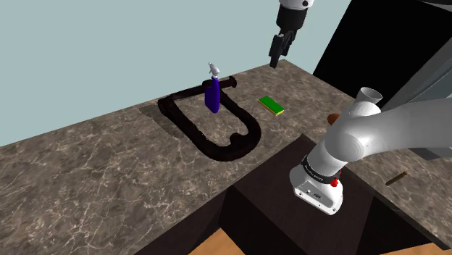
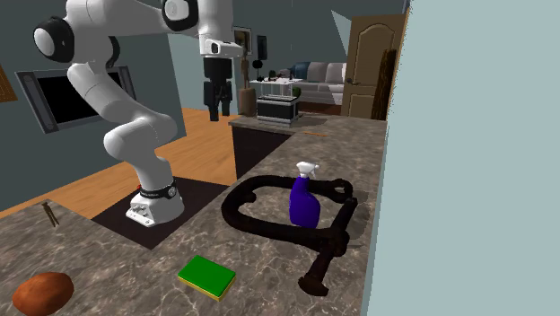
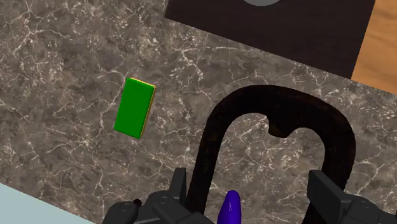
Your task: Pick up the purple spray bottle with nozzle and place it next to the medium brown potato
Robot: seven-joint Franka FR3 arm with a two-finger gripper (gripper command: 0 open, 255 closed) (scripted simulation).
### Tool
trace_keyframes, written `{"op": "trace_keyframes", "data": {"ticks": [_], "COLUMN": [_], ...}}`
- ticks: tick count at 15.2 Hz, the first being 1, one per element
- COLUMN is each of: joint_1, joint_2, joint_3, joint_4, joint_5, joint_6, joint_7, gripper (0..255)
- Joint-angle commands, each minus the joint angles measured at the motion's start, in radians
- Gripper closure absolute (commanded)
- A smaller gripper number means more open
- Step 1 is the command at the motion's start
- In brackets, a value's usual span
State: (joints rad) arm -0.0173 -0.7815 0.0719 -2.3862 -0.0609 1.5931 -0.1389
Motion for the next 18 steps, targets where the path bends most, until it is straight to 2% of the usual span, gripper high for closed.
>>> {"op": "trace_keyframes", "data": {"ticks": [1,10,18], "joint_1": [0.000,-0.018,-0.028], "joint_2": [0.000,0.359,0.691], "joint_3": [0.000,0.055,0.089], "joint_4": [0.000,0.140,0.354], "joint_5": [0.000,-0.001,-0.040], "joint_6": [0.000,0.183,0.264], "joint_7": [0.000,0.096,0.183], "gripper": [0,0,0]}}
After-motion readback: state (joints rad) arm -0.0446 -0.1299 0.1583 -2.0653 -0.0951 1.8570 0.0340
